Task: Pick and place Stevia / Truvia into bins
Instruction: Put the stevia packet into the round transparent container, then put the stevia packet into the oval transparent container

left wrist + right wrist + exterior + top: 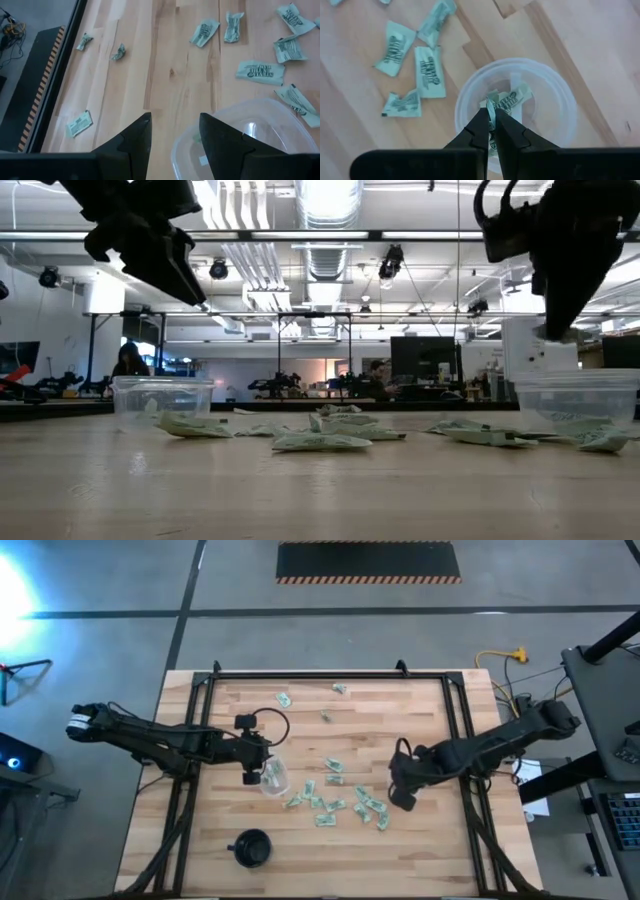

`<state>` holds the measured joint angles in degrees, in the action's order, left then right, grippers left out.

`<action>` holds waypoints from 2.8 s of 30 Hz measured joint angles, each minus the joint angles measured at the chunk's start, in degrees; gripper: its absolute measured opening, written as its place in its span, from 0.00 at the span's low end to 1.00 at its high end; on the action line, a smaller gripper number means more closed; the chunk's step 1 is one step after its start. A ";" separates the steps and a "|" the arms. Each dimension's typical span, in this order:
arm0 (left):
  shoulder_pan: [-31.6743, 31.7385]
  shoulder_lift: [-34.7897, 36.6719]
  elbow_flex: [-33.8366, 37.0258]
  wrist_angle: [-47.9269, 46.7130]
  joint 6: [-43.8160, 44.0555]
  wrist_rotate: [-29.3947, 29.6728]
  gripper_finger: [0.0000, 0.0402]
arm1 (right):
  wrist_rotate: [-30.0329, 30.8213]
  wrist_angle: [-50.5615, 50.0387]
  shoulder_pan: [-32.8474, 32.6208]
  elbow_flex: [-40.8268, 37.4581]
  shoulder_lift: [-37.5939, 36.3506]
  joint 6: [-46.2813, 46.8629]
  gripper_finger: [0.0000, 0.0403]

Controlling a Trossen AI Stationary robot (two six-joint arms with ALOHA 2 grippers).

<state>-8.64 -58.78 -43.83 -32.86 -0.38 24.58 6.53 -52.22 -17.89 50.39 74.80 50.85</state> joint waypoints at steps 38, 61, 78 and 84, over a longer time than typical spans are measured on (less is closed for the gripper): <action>37.54 -10.78 -3.28 7.96 -11.63 -20.34 0.37 | 13.39 20.09 5.60 -1.05 -5.33 -30.06 0.38; 49.16 -48.10 -39.19 -13.74 -9.20 -25.11 0.37 | 14.62 20.71 5.57 -1.57 -5.35 -35.91 0.33; 49.12 -52.78 -41.70 -16.68 6.88 -16.82 0.37 | 14.47 20.75 5.55 -2.10 -5.37 -37.80 0.31; 49.16 -52.78 -41.70 -16.68 10.64 -18.21 0.37 | 14.47 20.78 5.55 -2.10 -5.37 -38.18 0.29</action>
<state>40.51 -111.57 -85.54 -49.54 10.26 6.37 20.99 -31.44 -12.34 48.29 69.43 12.67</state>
